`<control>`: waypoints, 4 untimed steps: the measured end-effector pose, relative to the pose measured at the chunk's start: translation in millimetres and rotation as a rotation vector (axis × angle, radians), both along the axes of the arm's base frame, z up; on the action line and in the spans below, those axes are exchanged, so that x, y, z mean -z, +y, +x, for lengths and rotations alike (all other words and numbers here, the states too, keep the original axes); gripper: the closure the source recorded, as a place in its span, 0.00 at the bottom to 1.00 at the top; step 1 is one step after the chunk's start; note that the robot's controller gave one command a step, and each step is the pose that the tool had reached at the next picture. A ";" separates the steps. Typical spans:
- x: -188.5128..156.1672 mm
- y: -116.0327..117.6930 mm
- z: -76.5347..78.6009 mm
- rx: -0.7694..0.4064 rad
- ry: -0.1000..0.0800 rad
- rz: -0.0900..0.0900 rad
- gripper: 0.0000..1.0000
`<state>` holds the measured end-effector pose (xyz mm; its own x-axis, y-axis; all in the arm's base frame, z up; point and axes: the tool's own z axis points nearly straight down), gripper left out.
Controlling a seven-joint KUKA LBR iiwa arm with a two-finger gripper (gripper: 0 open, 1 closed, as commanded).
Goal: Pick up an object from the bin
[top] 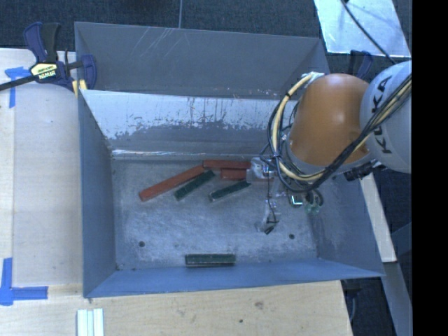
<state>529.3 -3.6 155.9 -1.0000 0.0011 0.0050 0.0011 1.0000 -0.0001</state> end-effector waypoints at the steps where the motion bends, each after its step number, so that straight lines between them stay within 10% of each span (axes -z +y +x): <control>1: 89.1 -31.7 67.5 0.011 -0.010 -0.001 0.00; 2: 84.9 53.7 72.5 -0.197 -0.013 0.002 0.00; 3: 82.6 52.6 74.0 -0.194 -0.017 0.002 1.00; 4: -84.2 45.2 0.2 -0.488 -0.014 0.000 1.00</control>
Offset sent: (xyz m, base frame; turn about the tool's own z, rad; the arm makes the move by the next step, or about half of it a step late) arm 0.0656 -0.0301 -0.0859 0.0083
